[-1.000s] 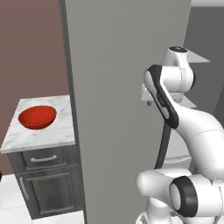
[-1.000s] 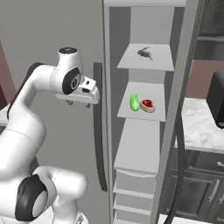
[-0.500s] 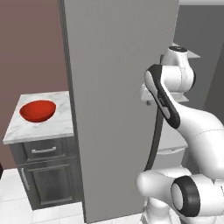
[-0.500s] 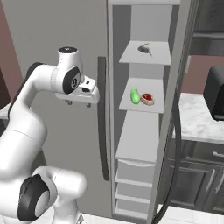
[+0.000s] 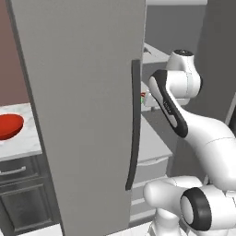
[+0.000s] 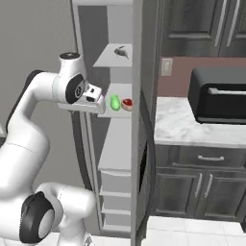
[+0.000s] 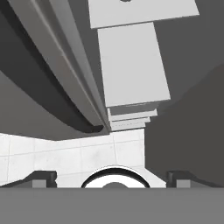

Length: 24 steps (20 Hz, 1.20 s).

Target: Take the fish, corn, and steak from the freezer and place them in the bowl on the counter.

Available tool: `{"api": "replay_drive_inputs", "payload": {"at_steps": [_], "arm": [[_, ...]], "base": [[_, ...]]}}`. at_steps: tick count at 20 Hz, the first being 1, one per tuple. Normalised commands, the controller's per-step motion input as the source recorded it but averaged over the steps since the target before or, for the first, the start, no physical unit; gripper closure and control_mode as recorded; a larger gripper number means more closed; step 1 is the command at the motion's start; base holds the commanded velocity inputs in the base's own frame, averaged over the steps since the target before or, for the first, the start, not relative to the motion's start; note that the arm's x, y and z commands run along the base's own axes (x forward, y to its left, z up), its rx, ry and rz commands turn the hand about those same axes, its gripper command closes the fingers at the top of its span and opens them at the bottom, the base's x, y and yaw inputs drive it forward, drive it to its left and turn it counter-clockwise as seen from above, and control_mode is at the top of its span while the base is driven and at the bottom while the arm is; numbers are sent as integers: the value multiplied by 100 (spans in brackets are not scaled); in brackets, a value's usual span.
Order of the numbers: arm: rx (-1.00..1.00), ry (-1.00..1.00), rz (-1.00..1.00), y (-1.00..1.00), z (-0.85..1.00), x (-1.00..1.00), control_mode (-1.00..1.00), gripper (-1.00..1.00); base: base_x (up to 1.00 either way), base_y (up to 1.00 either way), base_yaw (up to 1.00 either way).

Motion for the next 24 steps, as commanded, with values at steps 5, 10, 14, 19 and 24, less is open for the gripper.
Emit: {"api": "replay_drive_inputs", "payload": {"at_steps": [5, 10, 14, 19, 24], "arm": [[0, 0, 0, 0, 0, 0, 100, -100], [0, 0, 0, 0, 0, 0, 100, -100], [0, 0, 0, 0, 0, 0, 100, -100], [0, 0, 0, 0, 0, 0, 100, -100], [0, 0, 0, 0, 0, 0, 100, -100]], "base": [[29, -29, -32], [20, 18, -13], [19, 3, -1], [33, 1, 0], [56, 0, 0]]}}
